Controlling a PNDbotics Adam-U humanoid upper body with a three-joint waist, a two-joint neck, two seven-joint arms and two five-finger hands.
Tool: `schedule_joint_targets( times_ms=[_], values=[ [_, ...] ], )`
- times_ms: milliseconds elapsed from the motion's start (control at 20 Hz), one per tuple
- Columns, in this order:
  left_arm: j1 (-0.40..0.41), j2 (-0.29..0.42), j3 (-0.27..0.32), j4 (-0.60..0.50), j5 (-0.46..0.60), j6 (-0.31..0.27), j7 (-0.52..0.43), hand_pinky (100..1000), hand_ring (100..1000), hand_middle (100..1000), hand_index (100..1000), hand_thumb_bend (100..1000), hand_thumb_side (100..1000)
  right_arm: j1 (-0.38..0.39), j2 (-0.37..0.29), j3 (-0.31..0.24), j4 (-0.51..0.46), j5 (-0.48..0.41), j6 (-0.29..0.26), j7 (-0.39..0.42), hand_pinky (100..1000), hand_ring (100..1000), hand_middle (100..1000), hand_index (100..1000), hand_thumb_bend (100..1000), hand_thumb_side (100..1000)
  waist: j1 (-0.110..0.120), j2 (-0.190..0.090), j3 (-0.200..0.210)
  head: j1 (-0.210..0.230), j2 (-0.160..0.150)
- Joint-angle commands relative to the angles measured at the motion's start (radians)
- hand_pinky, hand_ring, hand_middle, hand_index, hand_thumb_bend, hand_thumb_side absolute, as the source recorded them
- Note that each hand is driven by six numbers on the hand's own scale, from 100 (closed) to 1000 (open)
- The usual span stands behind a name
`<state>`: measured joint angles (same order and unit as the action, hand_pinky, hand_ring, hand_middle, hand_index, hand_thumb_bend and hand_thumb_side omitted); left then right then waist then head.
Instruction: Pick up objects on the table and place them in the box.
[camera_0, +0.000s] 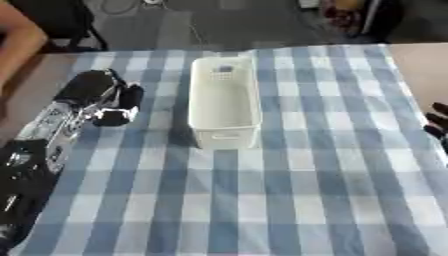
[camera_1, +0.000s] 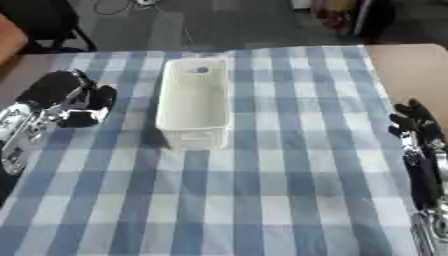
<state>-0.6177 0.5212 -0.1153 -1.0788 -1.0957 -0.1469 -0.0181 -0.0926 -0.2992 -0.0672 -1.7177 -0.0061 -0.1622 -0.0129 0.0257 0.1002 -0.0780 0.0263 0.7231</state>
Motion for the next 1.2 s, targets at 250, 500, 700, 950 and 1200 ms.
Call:
schedule_joint_targets(
  times_ms=[250, 500, 700, 950, 1200],
  values=[
    [-0.005, 0.0, 0.029, -0.018, 0.086, 0.018, 0.005, 634, 292, 320, 274, 100, 378, -0.009, -0.012, -0.006, -0.012, -0.001, 0.001, 0.0, 869, 874, 865, 972, 100, 709, -0.002, -0.011, 0.003, -0.001, -0.017],
    [0.014, -0.026, 0.056, 0.008, 0.486, 0.085, 0.025, 614, 266, 317, 228, 100, 425, -0.009, -0.011, -0.008, -0.013, -0.001, 0.001, -0.002, 868, 874, 863, 972, 100, 708, -0.003, -0.01, 0.005, -0.004, -0.02],
    [0.018, -0.017, 0.044, -0.003, 0.611, 0.12, 0.039, 618, 266, 317, 227, 100, 424, -0.009, -0.011, -0.008, -0.013, -0.001, 0.001, -0.003, 868, 874, 863, 972, 100, 708, -0.003, -0.01, 0.005, -0.003, -0.02],
    [0.017, -0.014, 0.038, -0.006, 0.62, 0.129, 0.038, 619, 267, 317, 227, 100, 423, -0.009, -0.012, -0.008, -0.013, -0.001, 0.001, -0.002, 868, 874, 863, 972, 100, 709, -0.003, -0.011, 0.005, -0.004, -0.021],
    [0.008, -0.02, 0.035, -0.01, 0.621, 0.131, 0.034, 620, 266, 318, 227, 100, 425, -0.008, -0.012, -0.008, -0.013, -0.001, 0.001, -0.003, 868, 874, 863, 972, 100, 708, -0.003, -0.011, 0.005, -0.004, -0.02]
  ],
)
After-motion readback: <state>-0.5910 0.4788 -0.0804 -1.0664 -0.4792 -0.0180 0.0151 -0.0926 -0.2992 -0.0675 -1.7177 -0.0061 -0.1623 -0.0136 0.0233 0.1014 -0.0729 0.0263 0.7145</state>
